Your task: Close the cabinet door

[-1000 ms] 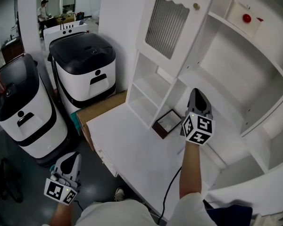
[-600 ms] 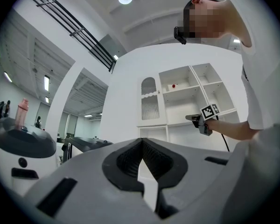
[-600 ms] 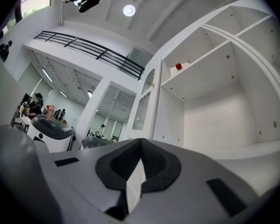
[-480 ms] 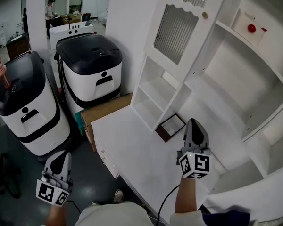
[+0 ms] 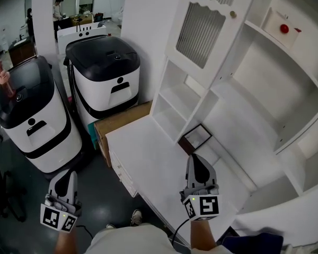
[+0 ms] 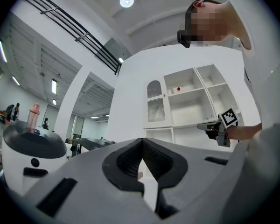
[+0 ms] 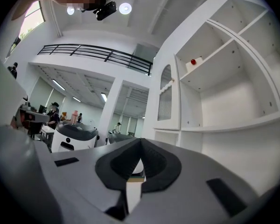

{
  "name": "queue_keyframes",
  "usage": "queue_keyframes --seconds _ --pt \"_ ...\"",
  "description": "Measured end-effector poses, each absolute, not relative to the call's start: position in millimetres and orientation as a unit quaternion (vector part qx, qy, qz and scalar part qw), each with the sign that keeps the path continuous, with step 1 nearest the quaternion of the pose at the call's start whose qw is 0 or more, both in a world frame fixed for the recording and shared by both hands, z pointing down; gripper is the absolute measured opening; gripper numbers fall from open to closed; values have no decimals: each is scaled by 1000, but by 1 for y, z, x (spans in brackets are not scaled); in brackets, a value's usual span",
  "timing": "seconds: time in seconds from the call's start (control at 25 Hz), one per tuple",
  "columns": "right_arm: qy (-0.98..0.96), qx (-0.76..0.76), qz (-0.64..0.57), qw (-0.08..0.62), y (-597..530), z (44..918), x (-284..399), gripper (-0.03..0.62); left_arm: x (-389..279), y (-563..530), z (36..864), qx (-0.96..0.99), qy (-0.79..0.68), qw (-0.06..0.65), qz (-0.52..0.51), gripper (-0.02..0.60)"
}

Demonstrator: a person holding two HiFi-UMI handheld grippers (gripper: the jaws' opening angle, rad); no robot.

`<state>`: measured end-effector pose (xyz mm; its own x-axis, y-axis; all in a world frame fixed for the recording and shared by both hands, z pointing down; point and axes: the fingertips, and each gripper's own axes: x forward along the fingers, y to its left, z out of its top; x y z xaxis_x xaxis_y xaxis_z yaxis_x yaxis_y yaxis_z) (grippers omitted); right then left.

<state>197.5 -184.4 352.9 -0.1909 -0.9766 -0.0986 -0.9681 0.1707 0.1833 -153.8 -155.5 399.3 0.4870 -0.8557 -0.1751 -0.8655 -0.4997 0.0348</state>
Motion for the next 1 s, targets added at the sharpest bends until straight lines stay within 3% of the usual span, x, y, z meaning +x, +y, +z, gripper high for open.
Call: queue_keyframes --seconds 0.48,1.0 --pt "-745 661 -71 46 -149 376 188 -2 -200 -137 402 -839 538 27 76 3" --pt "-751 655 -70 37 -152 375 161 -2 -204 -132 405 -848 523 27 82 3"
